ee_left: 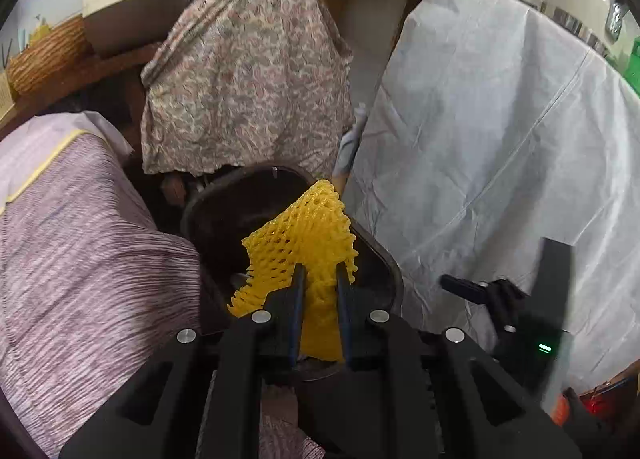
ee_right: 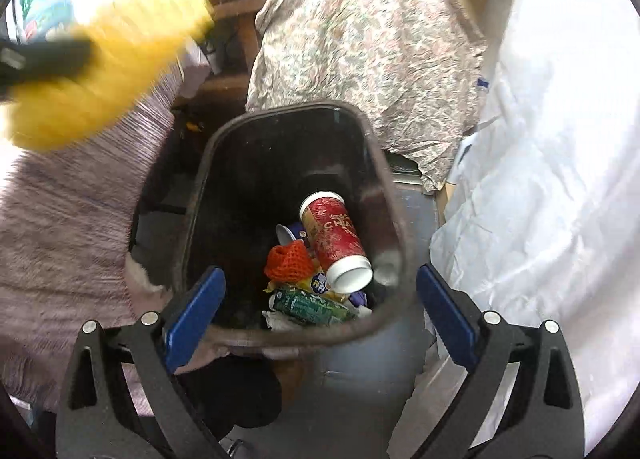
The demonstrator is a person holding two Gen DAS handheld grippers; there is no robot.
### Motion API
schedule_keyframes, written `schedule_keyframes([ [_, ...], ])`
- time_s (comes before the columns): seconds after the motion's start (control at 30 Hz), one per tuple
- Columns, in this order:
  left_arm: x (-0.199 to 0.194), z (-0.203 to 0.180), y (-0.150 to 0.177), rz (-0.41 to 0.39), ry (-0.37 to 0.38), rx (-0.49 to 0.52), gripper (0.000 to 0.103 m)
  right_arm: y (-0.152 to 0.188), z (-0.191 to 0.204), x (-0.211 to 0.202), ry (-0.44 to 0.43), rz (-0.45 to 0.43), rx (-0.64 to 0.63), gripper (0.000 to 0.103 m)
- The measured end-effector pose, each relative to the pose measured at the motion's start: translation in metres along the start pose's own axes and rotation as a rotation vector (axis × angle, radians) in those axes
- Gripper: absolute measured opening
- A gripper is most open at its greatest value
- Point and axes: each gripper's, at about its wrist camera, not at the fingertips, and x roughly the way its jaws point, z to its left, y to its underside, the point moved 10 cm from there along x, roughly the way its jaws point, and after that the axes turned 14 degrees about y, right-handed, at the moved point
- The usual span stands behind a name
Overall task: Collect trash
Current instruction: 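Open the right tool to drop the cup while the left tool drops the net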
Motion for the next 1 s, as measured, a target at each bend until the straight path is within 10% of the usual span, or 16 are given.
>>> schedule_keyframes([
  [0.27, 0.047, 0.007, 0.013, 0.104, -0.027, -0.007, 0.019, 0.022, -0.031, -0.027, 0.049, -0.002, 0.04, 0.095],
  [0.47, 0.049, 0.003, 0.017, 0.106, -0.038, -0.001, 0.045, 0.036, -0.047, -0.032, 0.081, 0.011, 0.06, 0.095],
  [1.0, -0.086, -0.031, -0.001, -0.223, -0.123, 0.106, 0.098, 0.012, -0.053, -0.087, 0.116, -0.097, 0.093, 0.095],
])
